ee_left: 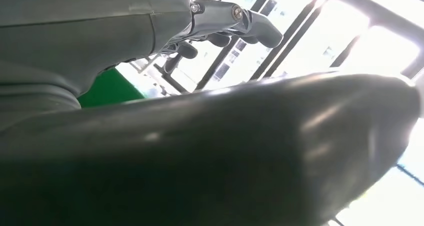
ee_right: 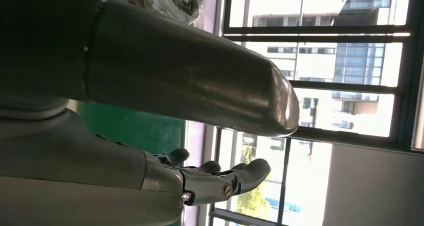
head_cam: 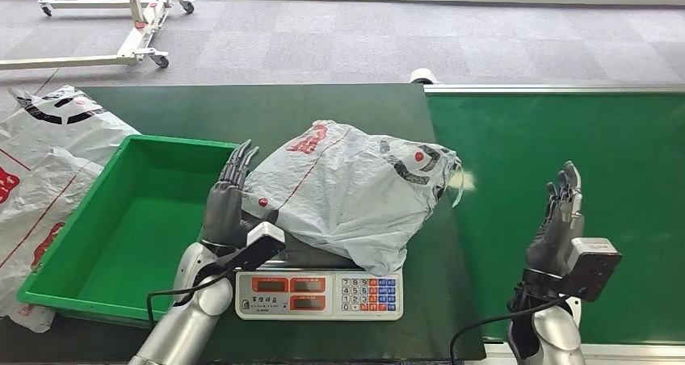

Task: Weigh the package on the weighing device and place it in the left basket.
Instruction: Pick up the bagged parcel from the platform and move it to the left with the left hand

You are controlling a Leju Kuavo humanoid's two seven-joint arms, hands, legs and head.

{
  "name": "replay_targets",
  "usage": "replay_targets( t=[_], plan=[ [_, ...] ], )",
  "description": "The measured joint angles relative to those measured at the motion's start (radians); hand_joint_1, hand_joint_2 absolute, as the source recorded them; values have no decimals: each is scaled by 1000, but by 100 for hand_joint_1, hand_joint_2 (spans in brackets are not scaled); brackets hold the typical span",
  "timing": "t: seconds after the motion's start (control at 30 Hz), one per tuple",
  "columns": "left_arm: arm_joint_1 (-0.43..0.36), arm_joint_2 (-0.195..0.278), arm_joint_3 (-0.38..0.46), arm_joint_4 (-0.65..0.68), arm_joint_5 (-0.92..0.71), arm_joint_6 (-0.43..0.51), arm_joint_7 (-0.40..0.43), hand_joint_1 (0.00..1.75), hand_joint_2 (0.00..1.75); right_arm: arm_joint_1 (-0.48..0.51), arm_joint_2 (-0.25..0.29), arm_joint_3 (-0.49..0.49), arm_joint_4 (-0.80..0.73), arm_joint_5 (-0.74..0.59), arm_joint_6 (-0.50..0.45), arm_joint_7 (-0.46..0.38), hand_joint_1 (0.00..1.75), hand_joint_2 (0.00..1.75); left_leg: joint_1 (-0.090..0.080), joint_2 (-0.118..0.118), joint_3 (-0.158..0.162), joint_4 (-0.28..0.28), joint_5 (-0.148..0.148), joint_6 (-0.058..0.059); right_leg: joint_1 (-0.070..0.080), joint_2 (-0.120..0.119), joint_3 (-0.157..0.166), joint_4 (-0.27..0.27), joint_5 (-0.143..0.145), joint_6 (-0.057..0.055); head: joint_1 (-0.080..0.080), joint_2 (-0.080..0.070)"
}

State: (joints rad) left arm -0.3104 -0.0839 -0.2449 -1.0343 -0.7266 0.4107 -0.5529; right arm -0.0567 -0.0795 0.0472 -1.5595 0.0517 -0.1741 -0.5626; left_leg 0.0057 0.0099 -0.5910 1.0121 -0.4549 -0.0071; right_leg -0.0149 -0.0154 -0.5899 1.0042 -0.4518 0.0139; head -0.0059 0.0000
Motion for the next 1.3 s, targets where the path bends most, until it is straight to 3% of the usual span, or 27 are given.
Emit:
replay_targets(
  t=[0.17,0.27,0.3,0.4,0.67,1.07,1.2,1.3],
  plan=[
    [-134,-2,-58,308,-171,60,73,0,0,8,27,-23,35,10,24,6,0,0,0,0,0,0,1,-1,0,1,0,0,0,0,0,0],
    [-183,-5,-87,421,-222,65,107,2,131,14,39,-36,57,10,26,9,0,0,0,-2,0,0,1,-1,0,-1,1,0,0,0,0,0],
    [-198,-6,-97,448,-245,64,124,45,175,16,42,-40,63,8,27,12,0,0,0,-3,0,0,1,0,0,-2,2,0,-1,0,0,0],
    [-231,-7,-136,519,-325,62,169,175,175,20,57,-54,90,-5,37,20,0,0,0,-4,1,-1,0,0,0,-4,4,0,-2,0,0,0],
    [-275,-2,-195,612,-376,70,189,175,175,34,93,-87,139,-15,45,20,0,0,0,-4,7,-2,3,0,0,-5,11,0,-1,-1,0,0],
    [-290,3,-208,632,-388,105,166,175,175,39,110,-109,158,-15,67,25,0,0,0,-4,12,-3,4,-1,0,-5,15,0,0,-1,0,0],
    [-272,15,-208,589,-387,172,129,175,175,44,119,-129,160,-13,83,26,0,0,0,-4,11,-3,4,-1,0,-5,13,0,0,-2,0,0],
    [-217,37,-204,465,-355,201,103,175,175,56,126,-149,159,-7,91,30,0,0,0,-3,9,-3,4,-2,1,-3,10,1,1,-3,0,0]
  ],
)
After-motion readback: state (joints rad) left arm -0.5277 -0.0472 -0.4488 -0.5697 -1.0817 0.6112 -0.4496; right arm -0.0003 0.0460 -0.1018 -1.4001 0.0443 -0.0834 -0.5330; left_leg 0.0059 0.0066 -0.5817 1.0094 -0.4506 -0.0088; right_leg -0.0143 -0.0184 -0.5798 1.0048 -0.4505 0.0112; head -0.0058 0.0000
